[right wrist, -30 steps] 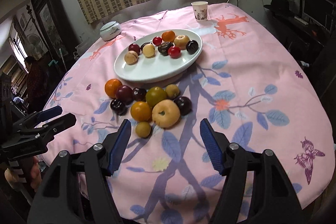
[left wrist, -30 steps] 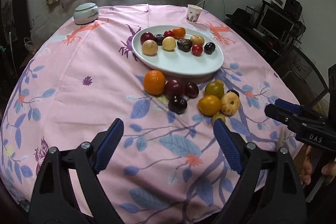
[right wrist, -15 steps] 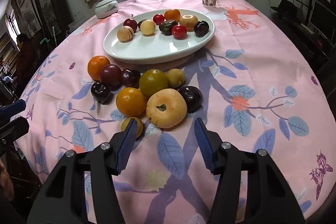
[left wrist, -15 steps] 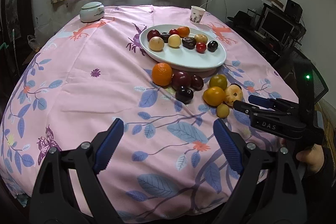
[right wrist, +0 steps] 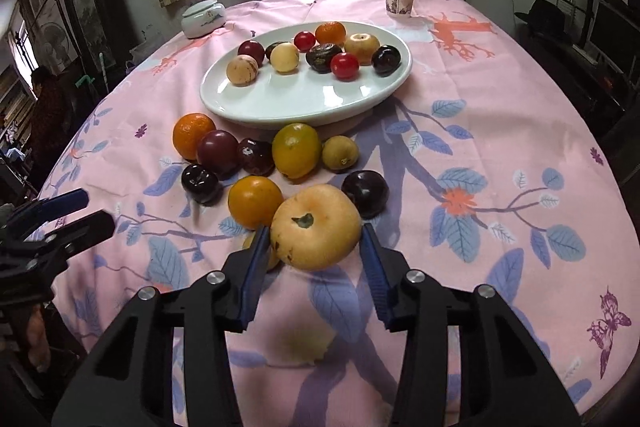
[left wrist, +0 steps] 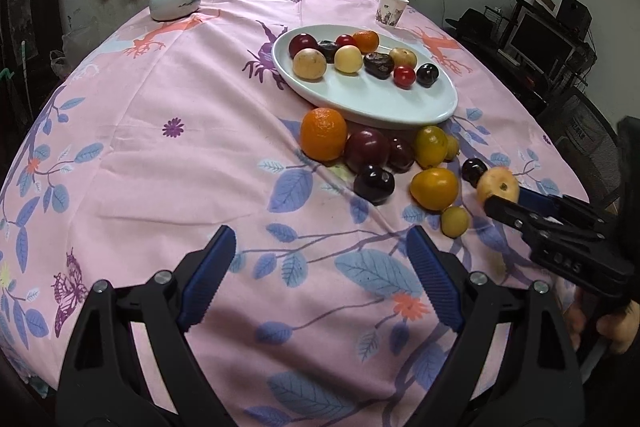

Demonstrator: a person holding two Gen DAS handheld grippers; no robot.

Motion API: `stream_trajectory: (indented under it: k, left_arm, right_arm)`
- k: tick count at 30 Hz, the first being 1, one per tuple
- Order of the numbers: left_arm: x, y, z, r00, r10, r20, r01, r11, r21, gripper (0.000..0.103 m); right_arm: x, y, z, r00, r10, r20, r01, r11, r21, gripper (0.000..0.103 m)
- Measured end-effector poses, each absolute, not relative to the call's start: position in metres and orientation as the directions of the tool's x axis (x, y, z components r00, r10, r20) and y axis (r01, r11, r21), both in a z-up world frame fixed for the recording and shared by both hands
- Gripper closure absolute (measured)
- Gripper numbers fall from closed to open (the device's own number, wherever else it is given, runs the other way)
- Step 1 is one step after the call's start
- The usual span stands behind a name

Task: Organize fruits
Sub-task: 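Grasp the large pale yellow pear with the right tool while the left tool grasps a dark plum, then place both fruits on the white plate and open both tools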

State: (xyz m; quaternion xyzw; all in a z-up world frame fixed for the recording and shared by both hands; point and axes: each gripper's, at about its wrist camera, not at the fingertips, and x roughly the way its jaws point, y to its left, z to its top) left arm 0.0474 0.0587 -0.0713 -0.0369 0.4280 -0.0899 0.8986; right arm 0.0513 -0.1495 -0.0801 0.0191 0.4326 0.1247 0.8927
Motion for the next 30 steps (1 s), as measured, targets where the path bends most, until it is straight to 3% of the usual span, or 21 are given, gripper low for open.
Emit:
stream_trajectory:
  k: [7,11,14,19,20,21,22,30]
  left_arm:
    - [0.083,0.024,-0.090,0.605,-0.168,-0.778,0.162,0.983,-0.087,0.016]
    - [0.102,0.013,-0.099,0.579,-0.156,-0.800,0.179,0.982,-0.062,0.045]
    - [0.111,0.009,-0.104,0.560,-0.187,-0.808,0.186,0.978,-0.098,0.049]
    - [0.118,-0.005,-0.115,0.547,-0.154,-0.823,0.200,0.978,-0.051,0.054]
    - [0.117,-0.006,-0.114,0.553,-0.153,-0.819,0.201,0.978,-0.048,0.057]
    - [0.116,-0.006,-0.113,0.553,-0.168,-0.816,0.209,0.976,-0.059,0.069]
    - [0.114,-0.006,-0.110,0.552,-0.185,-0.813,0.217,0.973,-0.074,0.073]
    - [0.073,-0.002,-0.085,0.591,-0.241,-0.770,0.253,0.961,-0.107,0.074]
  right_arm:
    - [0.032,-0.177,-0.083,0.565,0.297,-0.770,-0.191,0.955,0.229,0.057]
    - [0.032,-0.190,-0.080,0.573,0.325,-0.753,-0.187,0.946,0.266,0.057]
    - [0.032,-0.194,-0.077,0.575,0.344,-0.742,-0.197,0.939,0.282,0.057]
    - [0.036,-0.197,-0.081,0.558,0.361,-0.747,-0.204,0.932,0.299,0.057]
    - [0.037,-0.198,-0.082,0.555,0.363,-0.748,-0.203,0.932,0.301,0.057]
    - [0.037,-0.199,-0.082,0.554,0.364,-0.749,-0.201,0.931,0.304,0.057]
    - [0.037,-0.199,-0.082,0.554,0.366,-0.748,-0.199,0.930,0.308,0.057]
    - [0.024,-0.190,-0.072,0.570,0.365,-0.736,-0.213,0.931,0.297,0.057]
